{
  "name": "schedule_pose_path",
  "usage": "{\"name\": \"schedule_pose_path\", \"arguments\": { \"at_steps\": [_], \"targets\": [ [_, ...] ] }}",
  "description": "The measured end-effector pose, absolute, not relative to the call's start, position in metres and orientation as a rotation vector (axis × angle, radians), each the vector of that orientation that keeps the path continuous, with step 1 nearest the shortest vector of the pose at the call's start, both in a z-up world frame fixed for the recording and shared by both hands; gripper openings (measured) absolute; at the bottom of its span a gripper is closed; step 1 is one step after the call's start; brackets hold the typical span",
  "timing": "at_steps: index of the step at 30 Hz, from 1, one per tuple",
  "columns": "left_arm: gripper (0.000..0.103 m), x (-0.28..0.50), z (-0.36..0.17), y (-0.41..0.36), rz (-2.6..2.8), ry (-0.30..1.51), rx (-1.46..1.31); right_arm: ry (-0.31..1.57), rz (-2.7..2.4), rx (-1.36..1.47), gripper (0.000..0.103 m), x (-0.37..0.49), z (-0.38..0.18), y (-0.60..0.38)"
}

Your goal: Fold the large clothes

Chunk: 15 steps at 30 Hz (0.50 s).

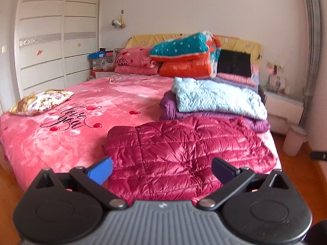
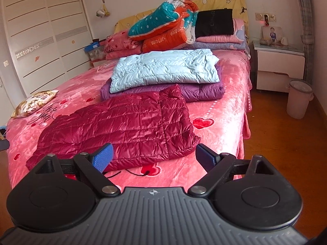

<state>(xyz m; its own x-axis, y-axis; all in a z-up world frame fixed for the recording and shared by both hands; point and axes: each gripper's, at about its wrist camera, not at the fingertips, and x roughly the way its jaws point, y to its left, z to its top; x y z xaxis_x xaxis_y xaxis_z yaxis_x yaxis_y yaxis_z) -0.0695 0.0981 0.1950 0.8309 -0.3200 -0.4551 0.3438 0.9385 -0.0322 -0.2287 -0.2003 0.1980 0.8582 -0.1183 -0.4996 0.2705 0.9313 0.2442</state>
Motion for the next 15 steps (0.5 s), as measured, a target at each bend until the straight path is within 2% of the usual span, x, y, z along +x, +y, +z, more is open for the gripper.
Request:
{"name": "schedule_pose_path", "arguments": {
  "at_steps": [8, 15],
  "targets": [
    [0.102, -0.027, 0.188, 0.157, -0.387, 0.506, -0.137, 0.493, -0.187, 0.3, 0.103, -0.23, 0.206, -0.211],
    [0.102, 0.064, 0.15, 0.185, -0.493, 0.635, -0.352, 0.535, -0.096, 0.486, 0.103, -0.187, 0.179, -0.286]
  ]
}}
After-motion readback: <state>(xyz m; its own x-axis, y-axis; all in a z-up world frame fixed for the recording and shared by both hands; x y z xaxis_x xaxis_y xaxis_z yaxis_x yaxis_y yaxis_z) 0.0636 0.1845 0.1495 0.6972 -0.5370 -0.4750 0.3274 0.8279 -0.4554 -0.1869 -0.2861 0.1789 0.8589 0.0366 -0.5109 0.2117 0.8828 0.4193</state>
